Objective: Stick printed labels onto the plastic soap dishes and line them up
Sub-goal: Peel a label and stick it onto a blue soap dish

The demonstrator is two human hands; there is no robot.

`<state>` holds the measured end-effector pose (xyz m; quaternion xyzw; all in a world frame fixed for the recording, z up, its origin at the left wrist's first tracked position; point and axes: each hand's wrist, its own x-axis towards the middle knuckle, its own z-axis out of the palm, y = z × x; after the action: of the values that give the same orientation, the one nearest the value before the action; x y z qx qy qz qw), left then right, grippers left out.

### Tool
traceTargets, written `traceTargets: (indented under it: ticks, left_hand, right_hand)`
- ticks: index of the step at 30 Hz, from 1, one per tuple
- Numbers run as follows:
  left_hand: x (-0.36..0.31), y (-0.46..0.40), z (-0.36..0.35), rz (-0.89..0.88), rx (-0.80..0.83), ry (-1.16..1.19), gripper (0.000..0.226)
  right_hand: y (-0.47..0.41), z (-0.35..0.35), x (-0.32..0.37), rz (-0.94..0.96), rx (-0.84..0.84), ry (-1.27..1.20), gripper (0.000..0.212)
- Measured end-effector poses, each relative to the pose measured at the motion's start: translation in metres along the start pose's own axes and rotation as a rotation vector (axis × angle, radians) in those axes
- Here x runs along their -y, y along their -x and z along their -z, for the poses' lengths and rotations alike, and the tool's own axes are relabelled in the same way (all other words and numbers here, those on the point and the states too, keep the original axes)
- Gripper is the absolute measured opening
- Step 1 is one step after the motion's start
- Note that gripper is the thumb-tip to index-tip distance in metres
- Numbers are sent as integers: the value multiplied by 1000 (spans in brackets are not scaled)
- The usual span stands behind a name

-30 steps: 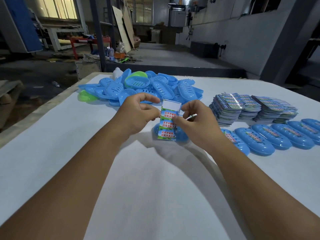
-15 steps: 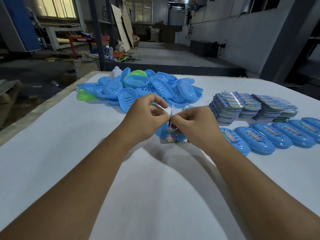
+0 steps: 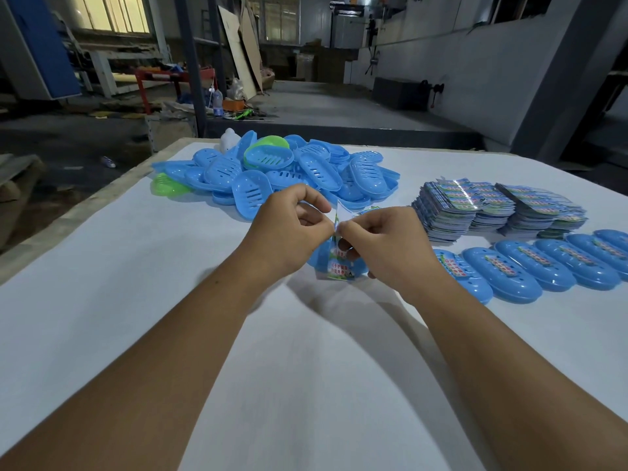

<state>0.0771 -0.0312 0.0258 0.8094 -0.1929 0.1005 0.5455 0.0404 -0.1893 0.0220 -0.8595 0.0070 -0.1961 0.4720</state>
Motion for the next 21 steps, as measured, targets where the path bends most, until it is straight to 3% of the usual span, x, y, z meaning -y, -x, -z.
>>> traceTargets:
  ticks: [6,10,15,21]
  left_hand:
    - [4,-3,1,64,-82,-32,15]
    - [5,-4,6,161,-133,-74,10]
    - [7,-6,10,202,-113,-18,3]
    - [5,-8,21,270,-106,-34,15]
  right_hand:
    - [-4,3,-5,-62,-12,-85,20]
    - [-5,8,-6,-105,-23,-121,29]
    - [-5,10,-4,-135,-21,-149,27]
    - [-8,17,-9,-156,-44,-69,32]
